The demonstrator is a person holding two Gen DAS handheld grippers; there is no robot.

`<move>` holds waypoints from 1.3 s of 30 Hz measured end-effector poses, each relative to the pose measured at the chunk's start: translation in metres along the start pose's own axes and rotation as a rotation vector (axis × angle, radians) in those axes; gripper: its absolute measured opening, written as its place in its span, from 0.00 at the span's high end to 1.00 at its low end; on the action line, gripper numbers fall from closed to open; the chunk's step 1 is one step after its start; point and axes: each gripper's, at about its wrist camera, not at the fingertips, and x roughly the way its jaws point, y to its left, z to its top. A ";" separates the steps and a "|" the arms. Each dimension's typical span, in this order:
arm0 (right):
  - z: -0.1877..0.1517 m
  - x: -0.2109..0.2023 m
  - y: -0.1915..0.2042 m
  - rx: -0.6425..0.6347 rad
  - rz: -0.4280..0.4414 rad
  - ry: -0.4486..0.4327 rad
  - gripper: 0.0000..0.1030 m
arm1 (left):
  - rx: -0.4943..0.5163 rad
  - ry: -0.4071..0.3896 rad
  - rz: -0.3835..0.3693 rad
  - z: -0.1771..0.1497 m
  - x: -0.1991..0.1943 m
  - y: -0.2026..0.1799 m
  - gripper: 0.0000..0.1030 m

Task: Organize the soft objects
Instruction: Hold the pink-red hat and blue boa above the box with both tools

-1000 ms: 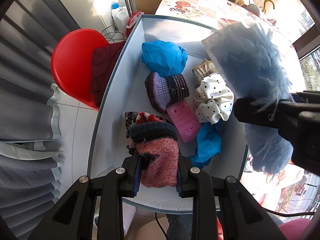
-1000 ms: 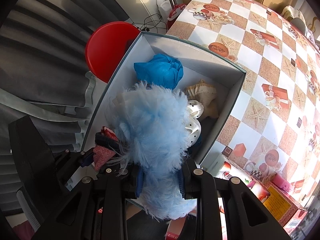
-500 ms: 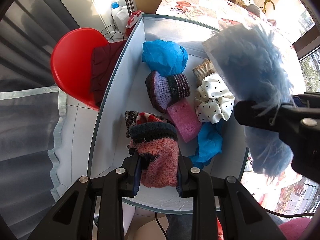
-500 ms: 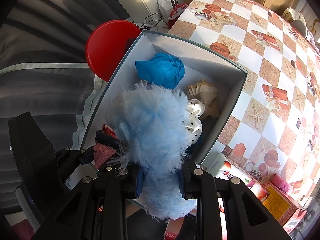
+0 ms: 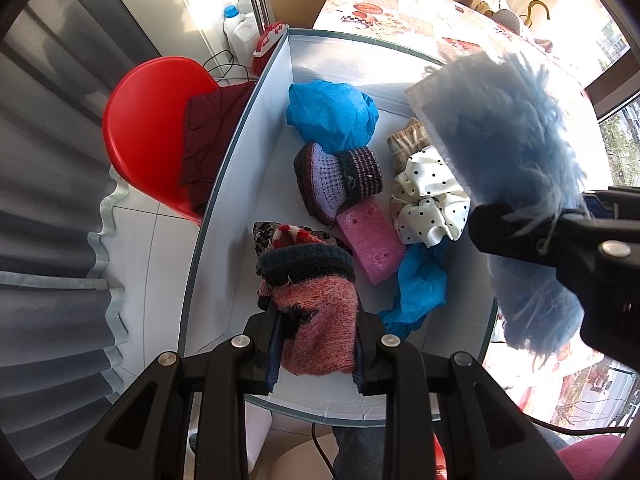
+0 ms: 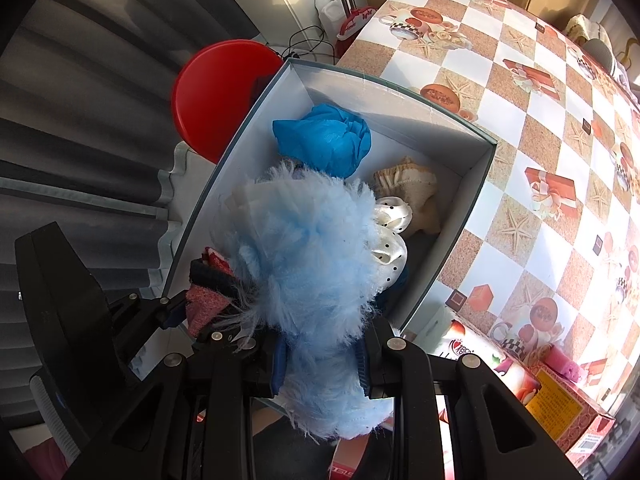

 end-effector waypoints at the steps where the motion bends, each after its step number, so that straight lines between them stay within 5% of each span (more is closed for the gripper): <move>1: 0.000 0.000 0.000 0.000 0.000 0.000 0.72 | 0.000 0.001 0.000 0.000 0.000 0.000 0.71; 39: -0.005 0.002 0.005 0.001 0.005 0.003 0.72 | 0.002 0.007 0.002 -0.005 0.003 0.000 0.70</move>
